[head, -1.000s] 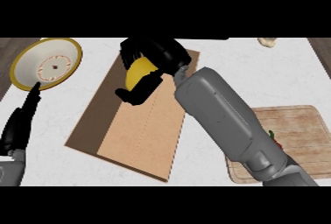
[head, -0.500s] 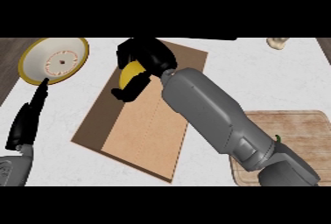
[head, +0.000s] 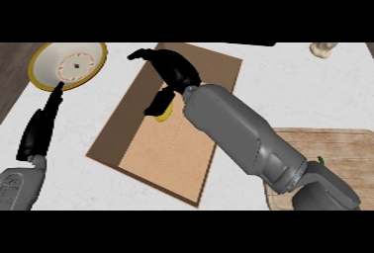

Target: Pick the lemon from the cutting board and place it in the cardboard box

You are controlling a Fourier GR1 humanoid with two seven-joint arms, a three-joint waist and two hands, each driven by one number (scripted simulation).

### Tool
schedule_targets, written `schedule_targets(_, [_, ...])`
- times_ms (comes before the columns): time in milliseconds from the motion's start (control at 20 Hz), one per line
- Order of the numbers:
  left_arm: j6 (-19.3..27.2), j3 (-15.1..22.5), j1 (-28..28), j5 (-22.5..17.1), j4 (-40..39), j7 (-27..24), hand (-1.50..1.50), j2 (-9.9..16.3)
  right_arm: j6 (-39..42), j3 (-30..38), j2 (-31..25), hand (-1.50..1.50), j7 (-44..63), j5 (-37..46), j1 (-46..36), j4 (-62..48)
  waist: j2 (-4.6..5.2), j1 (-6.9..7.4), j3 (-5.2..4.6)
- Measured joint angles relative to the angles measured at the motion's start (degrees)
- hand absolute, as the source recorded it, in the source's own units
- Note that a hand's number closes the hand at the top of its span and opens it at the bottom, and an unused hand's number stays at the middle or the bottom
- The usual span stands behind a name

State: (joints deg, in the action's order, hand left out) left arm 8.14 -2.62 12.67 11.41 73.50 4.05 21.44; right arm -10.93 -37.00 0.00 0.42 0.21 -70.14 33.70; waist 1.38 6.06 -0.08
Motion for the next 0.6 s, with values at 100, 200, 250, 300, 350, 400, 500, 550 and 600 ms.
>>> schedule_targets(100, [0.2,-0.1,0.3,0.4,-0.7,-0.5,0.0,0.1,-1.9,-0.4,0.0,-1.5,-2.8,-1.7,0.5,-0.3,0.05,-0.14,0.01])
schedule_targets(200, [-0.1,-0.4,-0.3,0.2,-0.5,-0.7,0.0,0.3,-3.4,0.5,0.0,-1.5,-5.3,-3.6,0.3,-0.6,-0.03,-0.28,0.03])
schedule_targets(250, [-0.2,-0.4,-0.7,0.1,-0.4,-1.0,0.0,0.3,-4.8,0.7,0.0,-1.5,-6.1,-4.8,0.6,-0.3,-0.07,-0.27,0.03])
schedule_targets(300, [-0.3,-0.6,-0.6,0.0,-0.7,-1.3,0.0,0.4,-5.7,1.4,0.0,-1.5,-6.7,-6.1,0.2,-0.3,-0.04,-0.31,0.03])
schedule_targets(350, [-0.6,-0.9,-1.1,-0.3,-0.5,-1.3,0.0,0.7,-6.5,2.0,0.0,-1.5,-7.8,-7.3,0.5,-0.1,-0.14,-0.49,0.04])
schedule_targets(400, [-0.4,-1.1,-1.5,-0.4,-0.5,-1.4,0.0,0.4,-6.7,3.4,0.0,-1.5,-8.9,-8.5,0.1,-0.6,-0.19,-0.86,0.05])
schedule_targets(500, [-0.4,-1.4,-1.3,-0.3,-0.2,-0.7,0.0,0.6,-7.0,5.6,0.0,-1.5,-11.4,-10.9,0.1,-1.4,-0.25,-1.35,0.06])
schedule_targets(550, [-0.4,-1.7,-1.1,-0.5,-0.2,-0.5,0.0,0.6,-6.7,6.8,0.0,-1.5,-12.7,-11.8,-0.2,-2.4,-0.27,-1.65,0.07])
schedule_targets(600, [-0.7,-2.1,-1.6,-0.8,-0.1,-0.5,0.0,1.0,-5.8,8.2,-0.2,-1.5,-14.0,-12.5,-0.6,-3.5,-0.33,-2.0,0.07])
